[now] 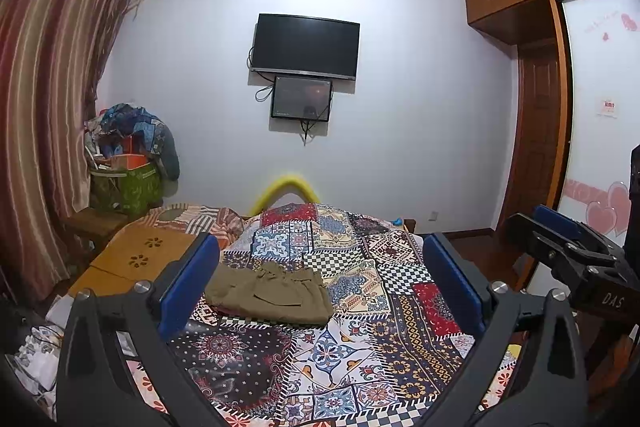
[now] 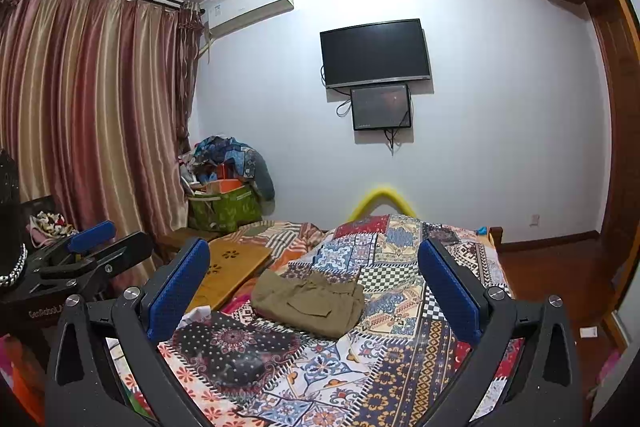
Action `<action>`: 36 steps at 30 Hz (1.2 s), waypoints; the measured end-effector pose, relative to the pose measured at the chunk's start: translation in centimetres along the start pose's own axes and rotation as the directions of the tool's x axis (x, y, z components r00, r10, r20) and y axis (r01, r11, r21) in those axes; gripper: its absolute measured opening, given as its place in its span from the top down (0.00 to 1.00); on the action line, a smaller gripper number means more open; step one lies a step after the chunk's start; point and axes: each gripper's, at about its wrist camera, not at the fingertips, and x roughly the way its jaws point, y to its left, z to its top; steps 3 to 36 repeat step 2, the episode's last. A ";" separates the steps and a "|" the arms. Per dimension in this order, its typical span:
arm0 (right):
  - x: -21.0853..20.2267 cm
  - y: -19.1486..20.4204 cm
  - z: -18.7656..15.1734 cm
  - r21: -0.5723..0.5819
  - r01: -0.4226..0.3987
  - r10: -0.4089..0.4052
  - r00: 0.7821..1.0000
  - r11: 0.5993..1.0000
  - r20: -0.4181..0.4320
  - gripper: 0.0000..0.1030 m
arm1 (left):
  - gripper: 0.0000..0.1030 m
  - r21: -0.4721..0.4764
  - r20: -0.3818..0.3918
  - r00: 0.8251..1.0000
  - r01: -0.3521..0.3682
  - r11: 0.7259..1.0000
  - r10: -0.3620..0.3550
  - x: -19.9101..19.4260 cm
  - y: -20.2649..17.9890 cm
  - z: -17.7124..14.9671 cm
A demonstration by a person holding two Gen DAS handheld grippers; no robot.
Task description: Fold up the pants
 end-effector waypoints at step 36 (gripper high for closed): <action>0.0 0.0 -0.1 0.001 0.001 -0.001 1.000 1.000 0.001 0.00 | 0.00 0.005 0.001 1.000 -0.001 1.000 0.001 0.0 -0.1 -0.1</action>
